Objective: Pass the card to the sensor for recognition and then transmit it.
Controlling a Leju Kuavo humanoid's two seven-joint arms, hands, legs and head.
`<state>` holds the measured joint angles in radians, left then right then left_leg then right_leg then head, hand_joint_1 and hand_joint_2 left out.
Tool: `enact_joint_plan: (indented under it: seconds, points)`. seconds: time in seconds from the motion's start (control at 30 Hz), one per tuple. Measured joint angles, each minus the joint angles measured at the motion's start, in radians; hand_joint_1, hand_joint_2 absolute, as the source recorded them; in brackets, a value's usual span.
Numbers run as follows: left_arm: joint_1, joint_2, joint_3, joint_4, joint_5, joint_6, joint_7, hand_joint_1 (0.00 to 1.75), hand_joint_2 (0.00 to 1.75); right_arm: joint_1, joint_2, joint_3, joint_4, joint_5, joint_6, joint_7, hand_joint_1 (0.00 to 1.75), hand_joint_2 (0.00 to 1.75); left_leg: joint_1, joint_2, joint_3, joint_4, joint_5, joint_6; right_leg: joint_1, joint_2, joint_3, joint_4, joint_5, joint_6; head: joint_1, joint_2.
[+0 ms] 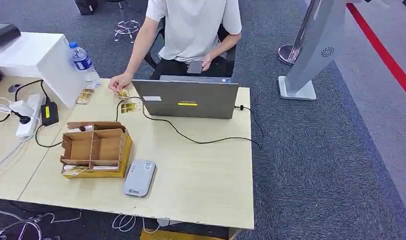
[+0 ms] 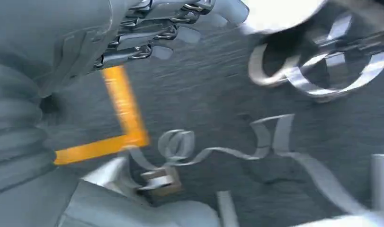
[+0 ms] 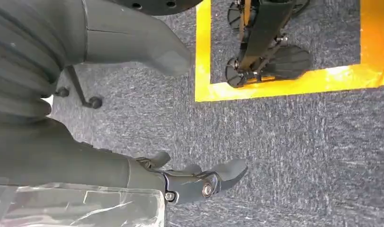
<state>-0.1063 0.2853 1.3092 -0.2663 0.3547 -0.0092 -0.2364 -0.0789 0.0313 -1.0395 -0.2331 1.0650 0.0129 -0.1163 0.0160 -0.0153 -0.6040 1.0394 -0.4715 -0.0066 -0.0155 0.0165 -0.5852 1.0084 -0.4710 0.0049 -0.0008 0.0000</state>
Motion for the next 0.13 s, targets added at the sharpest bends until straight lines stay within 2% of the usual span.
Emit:
enact_joint_plan:
  seconds: [0.13]
  points:
    - [0.002,-0.057,-0.028,0.02,-0.134,0.02,0.097,0.0,1.75,-0.014,0.0,0.018,0.001,0.013,0.01,0.01,0.0,1.75,0.0,0.0,0.0,0.0,0.0,0.0,0.0,0.0,0.0,0.0,0.0,0.0,0.0,0.0]
